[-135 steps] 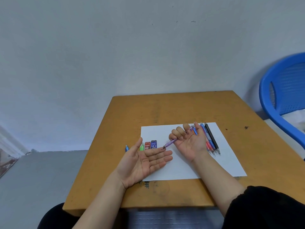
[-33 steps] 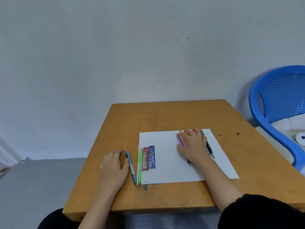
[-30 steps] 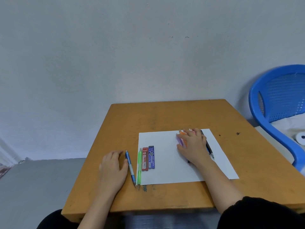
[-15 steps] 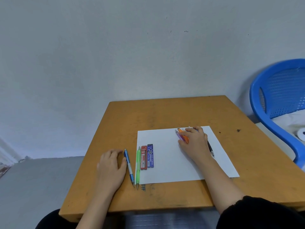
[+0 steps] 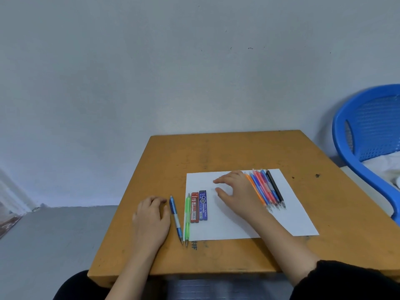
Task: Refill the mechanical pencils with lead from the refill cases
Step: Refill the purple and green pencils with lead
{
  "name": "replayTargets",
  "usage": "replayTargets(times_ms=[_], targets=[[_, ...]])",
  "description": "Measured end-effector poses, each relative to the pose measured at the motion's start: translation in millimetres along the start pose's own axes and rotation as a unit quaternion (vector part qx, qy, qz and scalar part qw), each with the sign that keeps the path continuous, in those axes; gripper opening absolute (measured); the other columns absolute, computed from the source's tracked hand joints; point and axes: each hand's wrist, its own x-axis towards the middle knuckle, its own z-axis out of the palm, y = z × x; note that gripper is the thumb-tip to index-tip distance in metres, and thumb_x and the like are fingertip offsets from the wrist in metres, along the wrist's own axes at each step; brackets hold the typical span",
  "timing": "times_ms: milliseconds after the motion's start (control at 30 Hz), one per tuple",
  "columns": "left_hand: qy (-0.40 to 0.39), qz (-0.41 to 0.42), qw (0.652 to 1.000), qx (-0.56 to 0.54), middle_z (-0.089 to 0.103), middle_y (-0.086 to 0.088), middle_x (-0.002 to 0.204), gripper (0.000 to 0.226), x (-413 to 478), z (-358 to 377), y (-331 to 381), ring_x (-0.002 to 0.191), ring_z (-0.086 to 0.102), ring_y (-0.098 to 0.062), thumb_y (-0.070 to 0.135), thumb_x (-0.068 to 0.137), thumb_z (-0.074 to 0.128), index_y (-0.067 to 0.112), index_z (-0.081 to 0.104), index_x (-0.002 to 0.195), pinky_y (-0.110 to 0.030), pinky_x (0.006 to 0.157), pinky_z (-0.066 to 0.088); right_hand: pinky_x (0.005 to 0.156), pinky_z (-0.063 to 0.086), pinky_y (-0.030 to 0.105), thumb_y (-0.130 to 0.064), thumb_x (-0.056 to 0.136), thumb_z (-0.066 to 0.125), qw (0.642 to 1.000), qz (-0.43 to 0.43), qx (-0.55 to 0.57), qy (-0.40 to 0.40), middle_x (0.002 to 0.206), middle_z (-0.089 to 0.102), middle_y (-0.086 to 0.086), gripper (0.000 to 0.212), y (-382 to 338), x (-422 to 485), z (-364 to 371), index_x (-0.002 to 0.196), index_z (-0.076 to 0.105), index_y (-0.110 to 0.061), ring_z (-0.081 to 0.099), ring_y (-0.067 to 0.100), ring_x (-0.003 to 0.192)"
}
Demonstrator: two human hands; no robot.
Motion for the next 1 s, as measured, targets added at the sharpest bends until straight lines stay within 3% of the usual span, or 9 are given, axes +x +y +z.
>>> replayTargets(times_ms=[200,500,1000], targets=[[0.024,-0.054,0.998,-0.004,0.052,0.003,0.125,0.028,-1,-5,2,0.124,0.040,-0.014,0.027,0.095,0.048,0.021,0.061,0.120,-0.037,0.108,0.025,0.095,0.034,0.023,-0.034,0.090,0.061,0.989,-0.017,0.047,-0.142,0.126,0.059,-0.007,0.038,-36,5,12,0.127,0.058,-0.026,0.040,0.007,0.122],[0.020,-0.051,0.999,0.003,0.051,0.005,0.125,0.028,0,-4,1,0.123,0.038,-0.012,0.029,0.095,0.049,0.023,0.059,0.120,-0.035,0.106,0.026,0.109,0.023,0.043,-0.071,0.068,0.065,0.952,-0.003,-0.131,-0.277,0.147,0.034,0.001,0.096,-49,19,28,0.144,0.036,-0.020,0.018,0.022,0.135],[0.017,-0.047,0.999,0.000,0.049,0.007,0.124,0.026,0,-3,1,0.123,0.037,-0.010,0.030,0.095,0.049,0.025,0.058,0.119,-0.034,0.107,0.024,0.103,0.032,0.036,-0.054,0.064,0.080,0.955,0.075,-0.043,-0.283,0.133,0.038,0.000,0.073,-57,32,35,0.123,0.050,-0.023,0.026,0.020,0.126]])
